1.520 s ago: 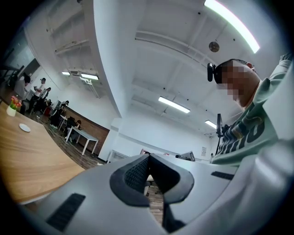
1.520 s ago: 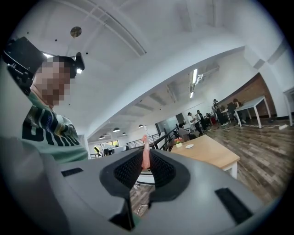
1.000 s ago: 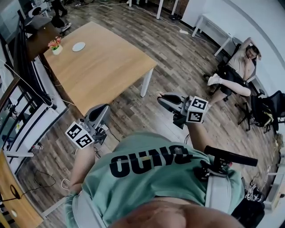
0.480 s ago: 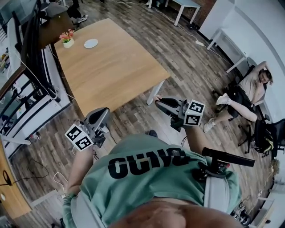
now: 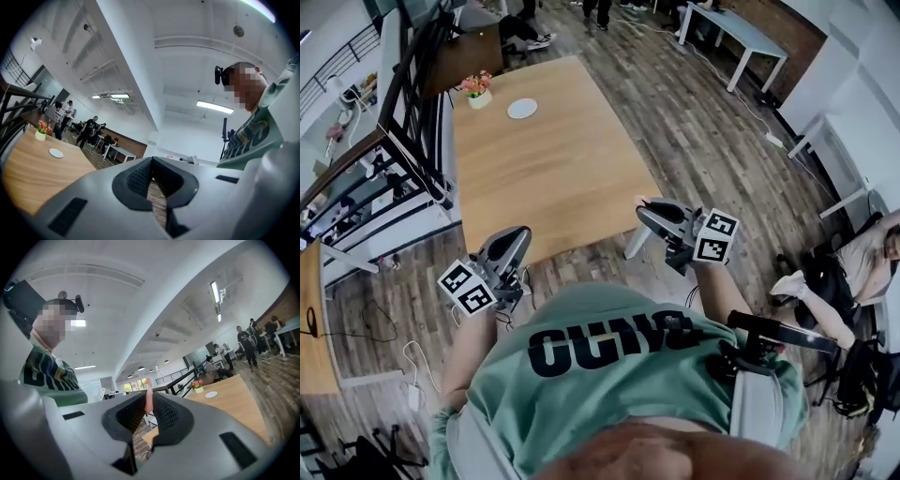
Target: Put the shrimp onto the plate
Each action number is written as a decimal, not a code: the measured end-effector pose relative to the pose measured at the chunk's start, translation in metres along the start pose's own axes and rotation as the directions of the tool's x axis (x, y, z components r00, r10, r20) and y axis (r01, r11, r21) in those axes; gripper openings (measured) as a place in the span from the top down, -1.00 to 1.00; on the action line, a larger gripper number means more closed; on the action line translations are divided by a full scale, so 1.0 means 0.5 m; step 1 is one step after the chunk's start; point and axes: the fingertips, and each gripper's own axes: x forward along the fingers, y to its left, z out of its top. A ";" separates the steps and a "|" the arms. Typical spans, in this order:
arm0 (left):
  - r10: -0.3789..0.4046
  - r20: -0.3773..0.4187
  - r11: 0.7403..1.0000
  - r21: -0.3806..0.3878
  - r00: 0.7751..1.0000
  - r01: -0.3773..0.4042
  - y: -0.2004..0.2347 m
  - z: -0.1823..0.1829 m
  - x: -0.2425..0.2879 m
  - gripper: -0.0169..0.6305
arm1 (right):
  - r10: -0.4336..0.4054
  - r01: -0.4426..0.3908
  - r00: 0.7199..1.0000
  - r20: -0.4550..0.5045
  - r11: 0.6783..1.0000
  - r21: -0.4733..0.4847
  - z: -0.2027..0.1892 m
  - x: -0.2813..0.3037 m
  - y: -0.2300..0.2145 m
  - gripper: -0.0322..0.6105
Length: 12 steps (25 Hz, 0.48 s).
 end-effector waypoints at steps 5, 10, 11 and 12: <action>0.065 -0.029 0.997 0.029 0.997 -0.064 -0.021 0.005 0.121 0.97 | 0.080 -0.080 0.997 0.006 0.995 0.064 0.022 -0.034 -0.126 0.75; 0.150 -0.035 0.988 0.039 0.988 -0.148 0.021 0.013 0.133 0.97 | 0.141 -0.141 0.990 0.009 0.986 0.091 0.021 0.004 -0.196 0.75; 0.162 -0.032 0.986 0.038 0.986 -0.160 0.027 0.017 0.131 0.97 | 0.151 -0.151 0.988 0.006 0.984 0.097 0.020 0.015 -0.204 0.75; 0.173 -0.028 0.984 0.037 0.985 -0.172 0.034 0.020 0.128 0.96 | 0.160 -0.160 0.987 0.000 0.982 0.103 0.018 0.027 -0.211 0.75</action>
